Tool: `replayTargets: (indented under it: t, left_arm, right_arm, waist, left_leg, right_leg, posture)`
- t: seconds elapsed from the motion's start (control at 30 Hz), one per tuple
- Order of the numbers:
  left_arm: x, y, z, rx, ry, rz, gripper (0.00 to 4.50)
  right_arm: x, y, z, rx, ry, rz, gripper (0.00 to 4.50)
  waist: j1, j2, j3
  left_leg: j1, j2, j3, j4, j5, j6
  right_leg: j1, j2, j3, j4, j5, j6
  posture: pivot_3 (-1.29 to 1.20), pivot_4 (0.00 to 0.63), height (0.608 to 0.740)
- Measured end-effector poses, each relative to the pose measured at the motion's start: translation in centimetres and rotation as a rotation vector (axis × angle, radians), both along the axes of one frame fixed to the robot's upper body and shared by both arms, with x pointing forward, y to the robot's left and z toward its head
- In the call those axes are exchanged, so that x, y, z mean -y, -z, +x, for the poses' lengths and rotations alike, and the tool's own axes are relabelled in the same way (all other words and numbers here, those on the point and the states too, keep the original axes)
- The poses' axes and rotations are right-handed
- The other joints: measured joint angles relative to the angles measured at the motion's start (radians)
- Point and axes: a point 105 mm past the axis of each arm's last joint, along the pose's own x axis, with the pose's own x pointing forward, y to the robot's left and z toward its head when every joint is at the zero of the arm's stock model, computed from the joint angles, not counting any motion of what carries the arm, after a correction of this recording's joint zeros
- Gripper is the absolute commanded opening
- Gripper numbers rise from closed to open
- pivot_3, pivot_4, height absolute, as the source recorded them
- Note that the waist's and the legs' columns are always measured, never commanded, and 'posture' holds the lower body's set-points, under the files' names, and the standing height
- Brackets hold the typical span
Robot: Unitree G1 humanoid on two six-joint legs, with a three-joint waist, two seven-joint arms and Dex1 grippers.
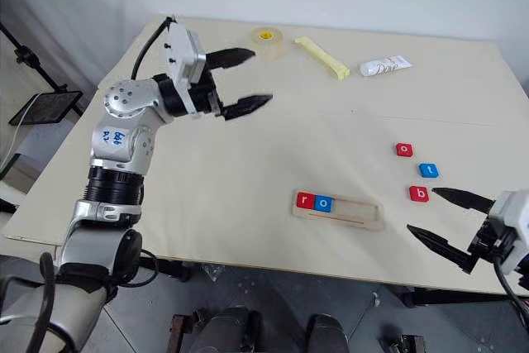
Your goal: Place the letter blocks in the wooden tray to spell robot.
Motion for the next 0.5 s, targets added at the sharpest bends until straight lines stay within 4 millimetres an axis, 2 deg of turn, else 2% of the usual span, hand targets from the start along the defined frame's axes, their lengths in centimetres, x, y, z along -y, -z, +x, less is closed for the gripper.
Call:
replayTargets:
  t: [0.13, 0.3, 0.4, 0.5]
  left_arm:
    - [-0.5, -0.9, 0.2, -0.041, -0.005, -0.162, 4.45]
    - [-3.1, -3.3, 0.3, -0.029, -0.02, -0.329, 4.45]
    - [-4.7, -3.1, -0.9, 0.047, 0.054, -0.2, 4.45]
    - [-6.2, -0.3, -2.5, 0.059, 0.152, -0.037, 4.45]
  right_arm:
    - [-0.4, 0.2, 0.3, -0.013, -0.013, 0.005, 4.5]
    - [-0.6, 0.2, 0.5, -0.021, -0.02, 0.011, 4.5]
    - [-0.8, 0.1, 0.7, -0.014, -0.03, 0.012, 4.5]
    - [-1.0, 0.4, 0.8, -0.033, -0.039, 0.016, 4.5]
  waist:
    - [-0.002, -0.001, 0.001]
    - [-0.003, -0.001, 0.001]
    - [-0.013, -0.001, 0.001]
    - [-0.024, 0.0, 0.0]
  left_leg:
    - [0.0, 0.0, 0.0, 0.0, 0.0, 0.0]
    - [0.0, 0.0, 0.0, 0.0, 0.0, 0.0]
    - [0.001, 0.001, 0.001, -0.001, 0.0, -0.001]
    - [0.002, 0.001, 0.001, -0.001, 0.0, -0.001]
  right_leg:
    - [0.0, 0.0, 0.0, 0.0, 0.0, 0.0]
    - [0.0, 0.0, -0.001, 0.0, 0.0, 0.0]
    - [-0.001, 0.0, -0.001, 0.001, 0.0, 0.0]
    - [0.0, 0.0, -0.002, 0.001, 0.0, 0.0]
  posture:
    - [0.0, 0.15, 0.74]
    - [0.0, 0.15, 0.74]
    - [0.0, 0.15, 0.74]
    - [0.0, 0.15, 0.74]
